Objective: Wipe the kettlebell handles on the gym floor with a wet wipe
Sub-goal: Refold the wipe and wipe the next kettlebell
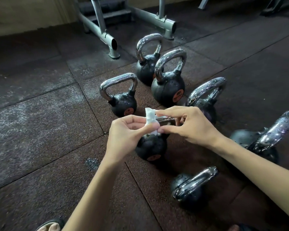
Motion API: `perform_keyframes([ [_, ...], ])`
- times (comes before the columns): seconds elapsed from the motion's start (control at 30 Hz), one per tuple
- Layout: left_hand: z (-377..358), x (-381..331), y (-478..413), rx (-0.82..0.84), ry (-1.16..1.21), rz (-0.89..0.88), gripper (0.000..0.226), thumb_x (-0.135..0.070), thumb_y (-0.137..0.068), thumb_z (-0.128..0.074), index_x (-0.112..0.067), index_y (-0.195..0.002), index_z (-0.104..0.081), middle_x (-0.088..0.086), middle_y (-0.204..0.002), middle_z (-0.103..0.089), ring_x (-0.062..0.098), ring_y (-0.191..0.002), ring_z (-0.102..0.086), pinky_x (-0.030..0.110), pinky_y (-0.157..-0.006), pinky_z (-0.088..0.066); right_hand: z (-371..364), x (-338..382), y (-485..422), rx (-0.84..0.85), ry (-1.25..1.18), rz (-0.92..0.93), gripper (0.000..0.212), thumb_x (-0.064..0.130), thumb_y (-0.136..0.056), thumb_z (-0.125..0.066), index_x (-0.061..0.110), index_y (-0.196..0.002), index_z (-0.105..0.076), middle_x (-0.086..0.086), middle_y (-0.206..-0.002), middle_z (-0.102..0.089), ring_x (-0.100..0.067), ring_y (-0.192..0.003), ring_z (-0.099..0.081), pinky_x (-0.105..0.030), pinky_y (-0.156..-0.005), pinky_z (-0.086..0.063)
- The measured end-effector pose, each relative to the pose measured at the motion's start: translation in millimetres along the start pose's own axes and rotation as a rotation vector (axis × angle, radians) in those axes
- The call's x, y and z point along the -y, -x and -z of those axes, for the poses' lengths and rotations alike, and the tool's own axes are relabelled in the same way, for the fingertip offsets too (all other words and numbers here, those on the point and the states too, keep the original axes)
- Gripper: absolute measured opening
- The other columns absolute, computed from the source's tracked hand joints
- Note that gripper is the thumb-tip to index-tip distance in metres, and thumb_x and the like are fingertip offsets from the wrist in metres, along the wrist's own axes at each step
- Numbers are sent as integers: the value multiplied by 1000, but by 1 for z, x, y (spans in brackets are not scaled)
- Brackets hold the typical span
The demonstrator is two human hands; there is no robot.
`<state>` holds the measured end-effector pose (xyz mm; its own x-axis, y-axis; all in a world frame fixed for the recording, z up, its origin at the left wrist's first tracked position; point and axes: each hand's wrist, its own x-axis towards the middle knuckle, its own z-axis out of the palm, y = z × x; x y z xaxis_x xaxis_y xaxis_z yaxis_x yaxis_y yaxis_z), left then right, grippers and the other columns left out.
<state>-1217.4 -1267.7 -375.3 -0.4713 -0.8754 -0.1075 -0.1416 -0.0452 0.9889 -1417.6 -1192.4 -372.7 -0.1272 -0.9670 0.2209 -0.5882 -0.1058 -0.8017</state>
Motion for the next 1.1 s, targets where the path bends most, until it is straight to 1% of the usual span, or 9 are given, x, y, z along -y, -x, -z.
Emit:
perform_keyframes([
  [0.2,5,-21,-17,163,-72,69,31,-47,-79,-83,-16,-86,-85,5,-80,-80,14,-71,-71,36,-78,-56,0,9,-5,-15,-110,-62,43,58,-71,-86,48,-112,-76,-29,-101,-73,-23,-62,-36,-37,-61,-33],
  [0.33,15,-33,-25,349,-126,148,38,-58,-89,-66,-26,-93,-85,-1,-80,-73,4,-50,-46,26,-57,-33,-3,15,-6,-160,22,-46,28,33,-76,-90,32,-103,-83,16,-72,-74,-6,-53,-44,-18,-53,-37],
  [0.43,31,-42,-36,432,-276,86,21,-43,-95,-70,-32,-109,-82,-4,-86,-75,3,-61,-60,27,-64,-48,-8,24,-11,-207,105,-75,25,23,-78,-89,24,-103,-83,35,-66,-66,1,-49,-49,-8,-53,-35],
  [0.53,53,-47,-70,255,-1034,-75,29,-58,-88,-73,-44,-112,-79,-12,-97,-77,7,-89,-67,24,-79,-49,-11,34,-34,-315,119,-145,19,26,-80,-87,24,-98,-84,30,-69,-69,7,-53,-57,-7,-56,-39],
  [0.6,62,-49,-88,436,-1213,-37,31,-68,-84,-70,-46,-103,-81,-19,-84,-73,3,-77,-61,25,-71,-47,-14,35,-49,-492,46,-210,14,27,-80,-86,29,-93,-84,22,-76,-75,9,-64,-65,-13,-63,-49],
  [0.7,69,-37,-101,585,-1171,-27,28,-70,-83,-66,-46,-83,-80,-21,-54,-59,-1,-56,-50,23,-60,-44,-26,36,-46,-818,-48,-305,8,29,-80,-83,32,-87,-82,29,-67,-70,4,-73,-70,-26,-73,-58],
  [0.77,73,-21,-99,568,-1166,-100,35,-70,-88,-60,-42,-85,-80,-19,-61,-66,2,-59,-60,29,-65,-52,-46,32,-25,-982,-78,-381,11,27,-83,-81,37,-80,-76,32,-62,-67,9,-69,-66,-25,-73,-56],
  [0.87,74,-2,-87,537,-1103,-210,46,-68,-96,-50,-35,-106,-79,-1,-93,-77,17,-87,-71,41,-82,-56,-79,28,-4,-1049,-213,-518,12,27,-84,-79,36,-76,-79,33,-64,-67,13,-71,-66,-26,-78,-57],
  [1.1,69,20,-61,401,-1101,-337,49,-54,-106,-41,-18,-95,-73,-1,-89,-69,17,-88,-63,38,-85,-48,-115,19,13,-1146,-252,-548,18,31,-79,-83,26,-95,-83,13,-69,-74,-8,-64,-67,-30,-73,-58],
])
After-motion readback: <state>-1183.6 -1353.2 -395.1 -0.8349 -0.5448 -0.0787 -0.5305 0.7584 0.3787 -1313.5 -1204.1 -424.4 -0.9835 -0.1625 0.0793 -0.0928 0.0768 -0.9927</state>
